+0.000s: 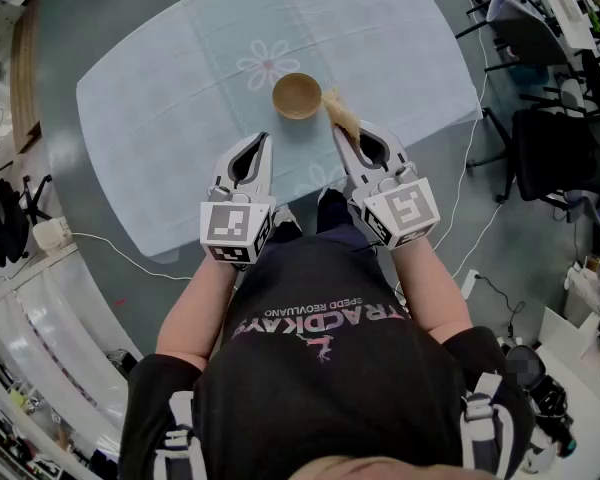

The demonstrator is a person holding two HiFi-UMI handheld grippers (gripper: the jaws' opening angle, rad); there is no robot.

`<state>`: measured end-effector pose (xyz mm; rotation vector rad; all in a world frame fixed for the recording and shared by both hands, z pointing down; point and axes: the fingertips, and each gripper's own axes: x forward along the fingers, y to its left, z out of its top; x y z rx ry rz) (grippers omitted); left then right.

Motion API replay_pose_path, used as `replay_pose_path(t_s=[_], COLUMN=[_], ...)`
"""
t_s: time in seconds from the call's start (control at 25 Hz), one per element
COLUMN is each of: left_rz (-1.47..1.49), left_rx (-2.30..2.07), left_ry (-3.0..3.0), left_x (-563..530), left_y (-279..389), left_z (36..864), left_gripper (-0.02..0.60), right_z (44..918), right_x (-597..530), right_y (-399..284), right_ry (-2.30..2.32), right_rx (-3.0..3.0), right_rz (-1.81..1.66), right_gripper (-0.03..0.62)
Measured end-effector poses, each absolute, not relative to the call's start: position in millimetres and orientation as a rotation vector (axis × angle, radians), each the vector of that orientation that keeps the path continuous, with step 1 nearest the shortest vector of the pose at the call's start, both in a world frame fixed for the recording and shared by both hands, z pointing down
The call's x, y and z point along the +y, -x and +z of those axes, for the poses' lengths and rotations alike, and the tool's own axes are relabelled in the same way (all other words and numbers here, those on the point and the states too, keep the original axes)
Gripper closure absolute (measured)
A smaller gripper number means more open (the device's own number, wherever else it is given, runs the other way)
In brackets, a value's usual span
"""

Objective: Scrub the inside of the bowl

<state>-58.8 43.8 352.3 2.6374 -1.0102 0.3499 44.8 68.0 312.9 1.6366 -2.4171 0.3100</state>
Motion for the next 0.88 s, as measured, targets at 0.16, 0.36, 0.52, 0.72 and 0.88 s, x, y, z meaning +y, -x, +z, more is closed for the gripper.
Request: replay_pose_path(t_s=[0.16,0.36,0.52,0.72,0.88], left_rz=[0.349,0.357,0.384,0.424,0.490], left_rx=[-1.007,-0.999,-0.990,-1.013,-1.045], left_ry=[-2.641,-2.640,-2.626,-2.554,-2.470], left_x=[49,47,42,33,24], left_y=[55,59,59,47,39], left_z=[352,354,363,382,406], left_gripper=[0.565,0.565,0.565,0.565,0.563], right_z=[312,312,312,320,334], right_x=[72,71,66,57,46], right_y=[-48,-44,-44,-58,-70], right_ry=[-1.629,-1.631,-1.643,-1.585,-1.527], right_rx=[-2.420,-2.423,-2.442,-2.443,-2.441], right_rz=[0.303,0.308,0.323,0.324,0.350], right_gripper=[0.562,0.562,0.562,0.562,0.562])
